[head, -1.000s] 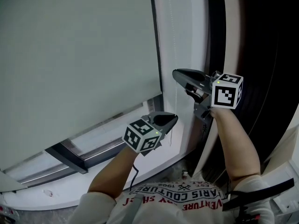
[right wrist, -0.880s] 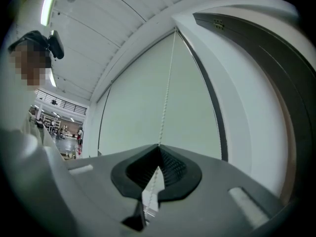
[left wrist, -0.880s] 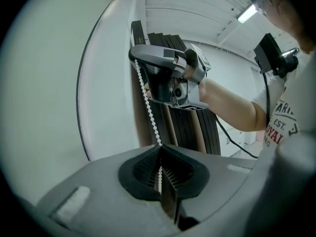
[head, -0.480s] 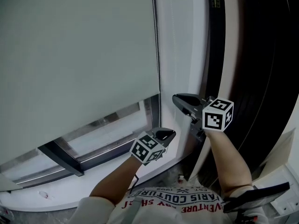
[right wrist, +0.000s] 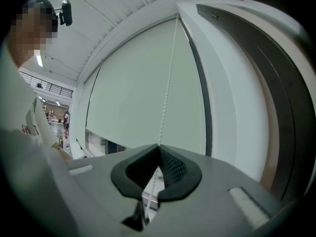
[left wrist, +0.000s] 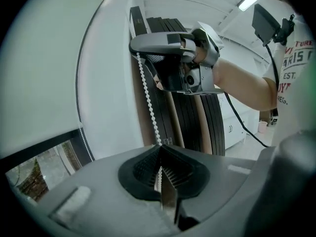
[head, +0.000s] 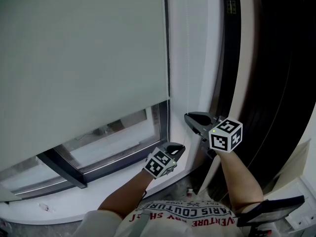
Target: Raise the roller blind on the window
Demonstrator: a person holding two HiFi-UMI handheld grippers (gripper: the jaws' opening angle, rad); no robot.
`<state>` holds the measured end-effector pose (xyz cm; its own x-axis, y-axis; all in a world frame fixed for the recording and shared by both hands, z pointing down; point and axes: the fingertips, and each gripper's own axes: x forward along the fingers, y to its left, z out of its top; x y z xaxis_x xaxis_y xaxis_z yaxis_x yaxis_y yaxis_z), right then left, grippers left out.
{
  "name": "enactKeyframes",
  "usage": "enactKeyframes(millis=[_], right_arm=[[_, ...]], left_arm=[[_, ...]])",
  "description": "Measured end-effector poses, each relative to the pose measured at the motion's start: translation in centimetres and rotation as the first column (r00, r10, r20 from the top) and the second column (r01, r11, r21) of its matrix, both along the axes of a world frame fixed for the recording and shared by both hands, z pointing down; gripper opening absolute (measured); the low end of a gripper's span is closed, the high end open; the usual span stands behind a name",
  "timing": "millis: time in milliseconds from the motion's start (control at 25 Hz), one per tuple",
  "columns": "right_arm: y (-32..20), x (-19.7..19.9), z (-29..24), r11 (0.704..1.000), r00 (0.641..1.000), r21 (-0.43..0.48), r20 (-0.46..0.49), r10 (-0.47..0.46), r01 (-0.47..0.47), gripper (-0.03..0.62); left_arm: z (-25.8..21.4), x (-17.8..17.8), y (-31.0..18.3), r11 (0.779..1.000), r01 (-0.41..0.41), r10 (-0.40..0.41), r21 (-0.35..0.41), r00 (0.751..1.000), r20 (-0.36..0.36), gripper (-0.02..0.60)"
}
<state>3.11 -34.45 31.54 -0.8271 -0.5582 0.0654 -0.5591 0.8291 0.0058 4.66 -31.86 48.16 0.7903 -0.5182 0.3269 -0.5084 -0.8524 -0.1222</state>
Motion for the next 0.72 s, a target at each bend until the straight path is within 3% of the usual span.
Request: enactKeyframes(millis=[200, 400, 560, 720], right_arm=[[-0.2, -0.6, 5.5, 0.996, 0.999, -0.093, -0.055, 0.003, -0.008, 0.006], [0.4, -1.6, 13.3, 0.979, 0.989, -0.205, -0.144, -0.017, -0.013, 0.006], [0.9, -2.0, 17.0, 0.965, 0.989, -0.263, -0.145, -0.022, -0.017, 0.006], [0.4, -1.6, 17.0, 0.967, 0.990, -0.255, -0.143, -0.008, -0.029, 0.006]], left_arm=[[5.3, -0.6, 0.2, 0.998, 0.010, -0.005, -0.063, 0.996, 0.083, 0.006], [12.7, -2.0, 1.5, 0.979, 0.018, 0.020, -0.201, 0.983, 0.185, 0.006], [15.9, -2.5, 3.0, 0.956, 0.025, 0.023, -0.293, 0.987, 0.160, 0.006], [15.6, -2.4, 2.9, 0.953, 0.003, 0.035, -0.303, 0.992, 0.121, 0.008]])
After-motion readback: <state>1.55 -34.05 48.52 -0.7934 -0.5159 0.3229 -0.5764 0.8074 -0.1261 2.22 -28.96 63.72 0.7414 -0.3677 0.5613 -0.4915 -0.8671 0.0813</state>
